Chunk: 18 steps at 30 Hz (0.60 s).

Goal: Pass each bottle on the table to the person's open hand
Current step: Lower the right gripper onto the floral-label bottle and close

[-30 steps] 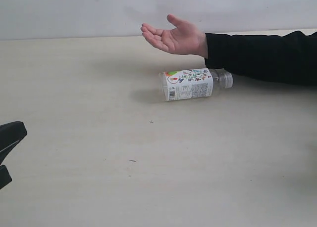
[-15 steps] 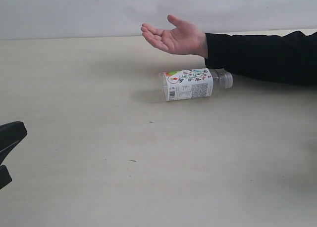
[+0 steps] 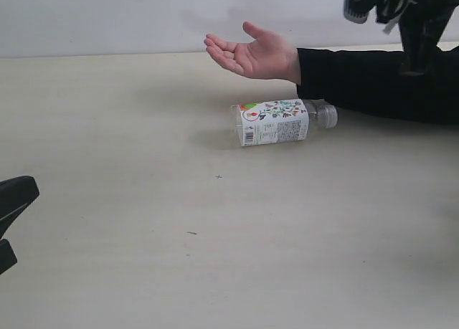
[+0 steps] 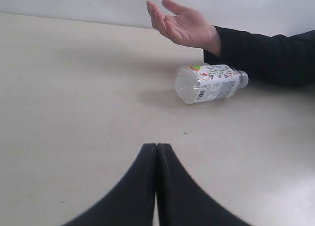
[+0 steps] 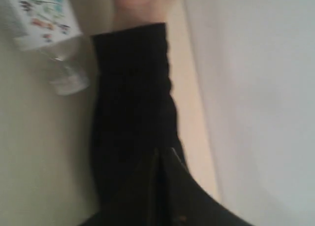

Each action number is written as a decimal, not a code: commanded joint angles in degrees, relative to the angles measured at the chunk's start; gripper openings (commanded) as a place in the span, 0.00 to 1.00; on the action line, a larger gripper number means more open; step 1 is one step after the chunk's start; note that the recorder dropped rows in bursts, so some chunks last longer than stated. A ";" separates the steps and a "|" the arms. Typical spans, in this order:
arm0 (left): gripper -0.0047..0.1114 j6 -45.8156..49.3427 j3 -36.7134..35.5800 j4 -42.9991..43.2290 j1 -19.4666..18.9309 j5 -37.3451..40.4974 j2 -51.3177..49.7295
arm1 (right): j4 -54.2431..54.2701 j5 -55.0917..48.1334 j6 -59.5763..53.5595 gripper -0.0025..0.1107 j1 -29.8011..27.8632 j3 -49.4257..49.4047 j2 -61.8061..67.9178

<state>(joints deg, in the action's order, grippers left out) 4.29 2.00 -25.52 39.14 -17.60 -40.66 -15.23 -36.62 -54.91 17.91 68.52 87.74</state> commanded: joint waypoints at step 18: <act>0.06 -0.07 -0.17 -0.59 0.23 -0.33 0.26 | 33.71 -23.10 -25.00 0.57 1.38 26.57 28.35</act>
<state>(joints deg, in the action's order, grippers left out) 4.29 2.00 -25.62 39.14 -17.60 -40.66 17.59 -60.89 -74.49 19.15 94.52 114.86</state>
